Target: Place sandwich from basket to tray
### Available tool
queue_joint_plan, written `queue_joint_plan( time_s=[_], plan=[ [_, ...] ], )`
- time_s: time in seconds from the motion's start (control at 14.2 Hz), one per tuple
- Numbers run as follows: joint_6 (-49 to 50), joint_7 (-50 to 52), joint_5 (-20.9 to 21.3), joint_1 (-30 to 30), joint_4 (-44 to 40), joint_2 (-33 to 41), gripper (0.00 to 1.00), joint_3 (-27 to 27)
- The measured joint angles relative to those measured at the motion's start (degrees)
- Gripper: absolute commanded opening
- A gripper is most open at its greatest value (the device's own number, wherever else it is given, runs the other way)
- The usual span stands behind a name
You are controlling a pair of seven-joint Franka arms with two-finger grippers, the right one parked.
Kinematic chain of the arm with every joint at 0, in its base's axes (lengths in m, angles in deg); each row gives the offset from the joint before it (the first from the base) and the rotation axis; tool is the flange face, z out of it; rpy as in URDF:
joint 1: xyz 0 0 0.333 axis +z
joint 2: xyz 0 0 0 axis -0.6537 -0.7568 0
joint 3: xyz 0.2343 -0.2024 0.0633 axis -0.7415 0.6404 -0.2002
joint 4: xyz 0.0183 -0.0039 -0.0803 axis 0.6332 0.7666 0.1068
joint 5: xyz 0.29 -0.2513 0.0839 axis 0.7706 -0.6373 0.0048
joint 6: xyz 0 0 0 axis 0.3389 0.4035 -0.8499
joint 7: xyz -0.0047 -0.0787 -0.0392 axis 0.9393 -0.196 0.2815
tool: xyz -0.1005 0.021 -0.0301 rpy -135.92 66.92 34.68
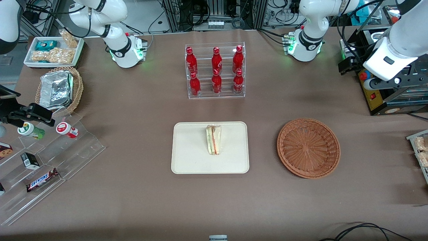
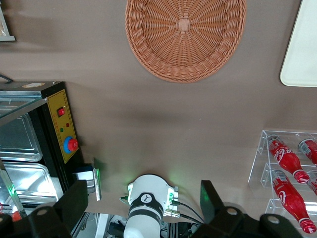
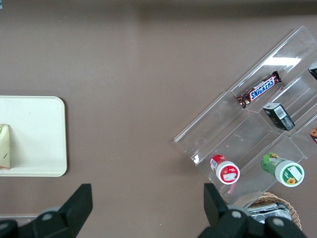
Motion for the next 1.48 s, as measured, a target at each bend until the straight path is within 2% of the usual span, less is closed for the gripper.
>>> queue_joint_plan(
  time_s=[0.56, 0.91, 1.48],
  plan=[
    [0.22, 0.0, 0.01, -0.15, -0.32, 0.0, 1.0, -0.49],
    [0.54, -2.16, 2.04, -2.72, -0.67, 0.0, 1.0, -4.19],
    [0.55, -2.41, 1.28, -3.25, -0.79, 0.02, 1.0, -4.48]
  ],
)
